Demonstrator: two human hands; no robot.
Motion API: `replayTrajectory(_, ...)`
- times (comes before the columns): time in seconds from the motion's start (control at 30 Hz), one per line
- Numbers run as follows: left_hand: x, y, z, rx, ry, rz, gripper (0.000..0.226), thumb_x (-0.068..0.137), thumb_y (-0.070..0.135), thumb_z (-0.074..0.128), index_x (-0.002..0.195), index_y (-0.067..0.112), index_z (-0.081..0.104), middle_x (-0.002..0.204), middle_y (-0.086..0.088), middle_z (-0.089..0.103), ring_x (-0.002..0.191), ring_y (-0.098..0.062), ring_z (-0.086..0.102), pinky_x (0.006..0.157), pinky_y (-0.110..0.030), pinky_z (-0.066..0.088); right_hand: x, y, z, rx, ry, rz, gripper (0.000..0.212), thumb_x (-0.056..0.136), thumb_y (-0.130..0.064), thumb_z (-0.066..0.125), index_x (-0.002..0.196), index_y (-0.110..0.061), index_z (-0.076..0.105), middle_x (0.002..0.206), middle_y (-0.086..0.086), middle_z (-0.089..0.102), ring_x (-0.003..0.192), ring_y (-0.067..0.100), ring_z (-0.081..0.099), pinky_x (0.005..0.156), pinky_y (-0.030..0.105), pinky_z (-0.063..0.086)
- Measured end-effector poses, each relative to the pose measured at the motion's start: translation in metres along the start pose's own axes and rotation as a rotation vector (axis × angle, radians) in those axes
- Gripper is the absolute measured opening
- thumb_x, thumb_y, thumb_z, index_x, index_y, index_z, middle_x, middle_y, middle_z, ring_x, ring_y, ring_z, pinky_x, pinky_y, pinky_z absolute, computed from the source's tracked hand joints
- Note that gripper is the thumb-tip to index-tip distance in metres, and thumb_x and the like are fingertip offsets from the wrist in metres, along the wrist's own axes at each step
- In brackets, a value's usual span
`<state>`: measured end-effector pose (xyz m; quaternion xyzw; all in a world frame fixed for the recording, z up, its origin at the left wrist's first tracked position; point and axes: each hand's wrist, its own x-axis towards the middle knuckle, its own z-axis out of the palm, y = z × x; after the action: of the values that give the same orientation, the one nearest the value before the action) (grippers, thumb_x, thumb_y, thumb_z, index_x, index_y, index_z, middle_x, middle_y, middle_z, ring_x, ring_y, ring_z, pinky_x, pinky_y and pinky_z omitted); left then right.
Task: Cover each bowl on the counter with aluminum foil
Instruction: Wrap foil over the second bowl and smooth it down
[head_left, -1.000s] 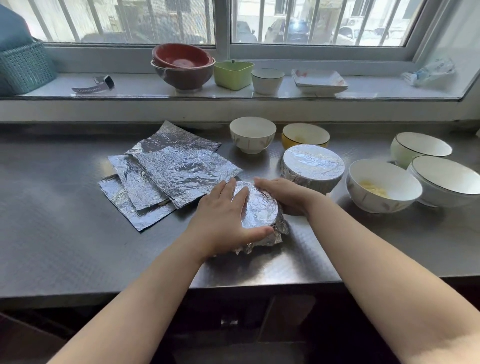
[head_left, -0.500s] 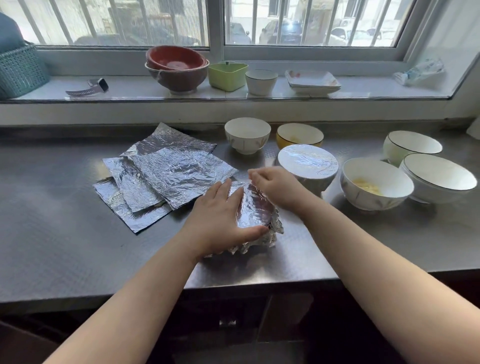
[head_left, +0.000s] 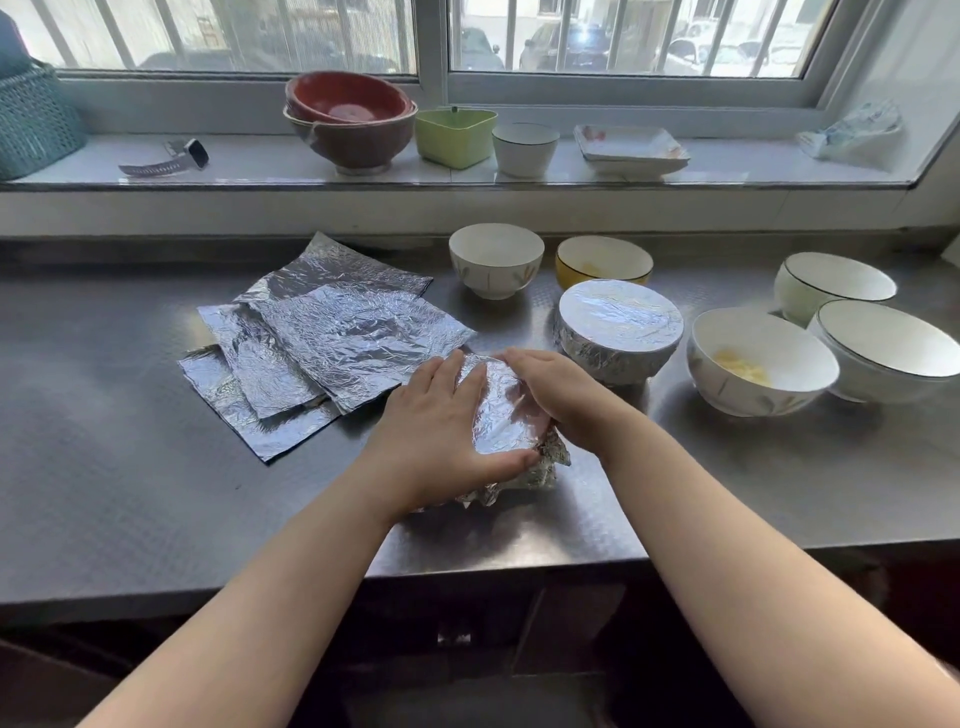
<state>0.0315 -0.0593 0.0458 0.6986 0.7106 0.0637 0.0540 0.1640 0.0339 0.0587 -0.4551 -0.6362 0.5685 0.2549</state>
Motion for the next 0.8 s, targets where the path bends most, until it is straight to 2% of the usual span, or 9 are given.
replayTrajectory(0.1, 0.0, 0.0, 0.0, -0.005, 0.006, -0.001, 0.125, 0.052, 0.095, 0.016, 0.156, 0.025, 0.006, 0.164, -0.001, 0.001, 0.149, -0.02, -0.002, 0.12, -0.043, 0.01, 0.001, 0.01, -0.001, 0.121, 0.039, 0.094, 0.03, 0.1, -0.031, 0.047, 0.075, -0.017, 0.053, 0.067, 0.002, 0.045, 0.058, 0.015, 0.04, 0.054, 0.028, 0.032)
replayTrajectory(0.13, 0.0, 0.001, 0.0, -0.006, 0.01, 0.0, 0.126, 0.052, 0.095, 0.016, 0.156, 0.024, 0.006, 0.164, -0.001, 0.001, 0.149, -0.02, -0.002, 0.12, -0.043, 0.01, 0.002, 0.014, -0.001, 0.177, 0.034, 0.128, 0.032, 0.098, -0.032, 0.048, 0.07, -0.017, 0.051, 0.062, 0.004, 0.045, 0.056, 0.017, 0.04, 0.057, 0.031, 0.029)
replayTrajectory(0.2, 0.0, 0.001, 0.0, -0.002, 0.011, 0.0, 0.127, 0.051, 0.095, 0.015, 0.156, 0.023, 0.006, 0.164, -0.001, 0.002, 0.149, -0.02, -0.002, 0.121, -0.043, 0.01, 0.0, 0.018, -0.001, 0.292, -0.002, 0.177, 0.035, 0.1, -0.032, 0.046, 0.075, -0.012, 0.059, 0.062, 0.007, 0.059, 0.061, 0.026, 0.055, 0.065, 0.036, 0.04)
replayTrajectory(0.3, 0.001, 0.001, 0.001, 0.004, 0.006, -0.003, 0.128, 0.051, 0.095, 0.015, 0.156, 0.022, 0.004, 0.164, -0.001, 0.001, 0.149, -0.02, -0.002, 0.121, -0.044, 0.01, -0.003, 0.019, -0.001, 0.401, -0.054, 0.19, 0.036, 0.103, -0.028, 0.041, 0.096, -0.003, 0.066, 0.091, 0.016, 0.072, 0.089, 0.032, 0.068, 0.095, 0.044, 0.051)
replayTrajectory(0.47, 0.002, 0.0, 0.001, 0.019, 0.022, 0.007, 0.127, 0.053, 0.096, 0.015, 0.155, 0.021, 0.006, 0.164, -0.002, 0.004, 0.149, -0.021, 0.001, 0.121, -0.044, 0.012, -0.003, 0.018, -0.006, 0.485, -0.146, 0.238, 0.04, 0.105, -0.028, 0.035, 0.109, -0.003, 0.066, 0.105, 0.015, 0.072, 0.1, 0.027, 0.068, 0.088, 0.036, 0.054)
replayTrajectory(0.53, 0.002, 0.0, 0.001, 0.013, 0.018, 0.007, 0.127, 0.053, 0.095, 0.016, 0.155, 0.022, 0.006, 0.164, -0.002, 0.004, 0.149, -0.021, 0.001, 0.121, -0.044, 0.012, -0.004, 0.015, -0.01, 0.415, -0.116, 0.248, 0.04, 0.101, -0.027, 0.042, 0.114, 0.005, 0.062, 0.103, 0.016, 0.069, 0.098, 0.028, 0.066, 0.084, 0.035, 0.052)
replayTrajectory(0.6, 0.002, -0.001, 0.001, -0.005, 0.01, 0.005, 0.127, 0.053, 0.095, 0.018, 0.155, 0.022, 0.005, 0.164, 0.0, 0.003, 0.149, -0.02, 0.0, 0.121, -0.045, 0.012, -0.003, 0.01, -0.016, 0.251, -0.008, 0.212, 0.039, 0.095, -0.025, 0.052, 0.105, 0.011, 0.059, 0.09, 0.012, 0.062, 0.08, 0.021, 0.059, 0.069, 0.031, 0.047)
replayTrajectory(0.7, 0.003, -0.002, 0.002, -0.007, 0.01, 0.006, 0.127, 0.054, 0.096, 0.02, 0.155, 0.021, 0.005, 0.164, 0.0, 0.004, 0.15, -0.02, 0.0, 0.121, -0.046, 0.013, -0.006, 0.005, -0.026, 0.076, 0.138, 0.066, 0.032, 0.101, -0.021, 0.048, 0.095, 0.005, 0.065, 0.09, 0.016, 0.064, 0.079, 0.019, 0.057, 0.066, 0.022, 0.052)
replayTrajectory(0.8, 0.004, -0.003, 0.004, -0.007, 0.022, 0.009, 0.127, 0.054, 0.096, 0.019, 0.155, 0.021, 0.006, 0.163, -0.001, 0.005, 0.15, -0.021, 0.002, 0.12, -0.046, 0.014, -0.014, -0.001, -0.025, -0.294, 0.188, -0.158, 0.04, 0.101, -0.021, 0.045, 0.09, 0.012, 0.065, 0.084, 0.028, 0.064, 0.073, 0.023, 0.052, 0.071, 0.037, 0.047)
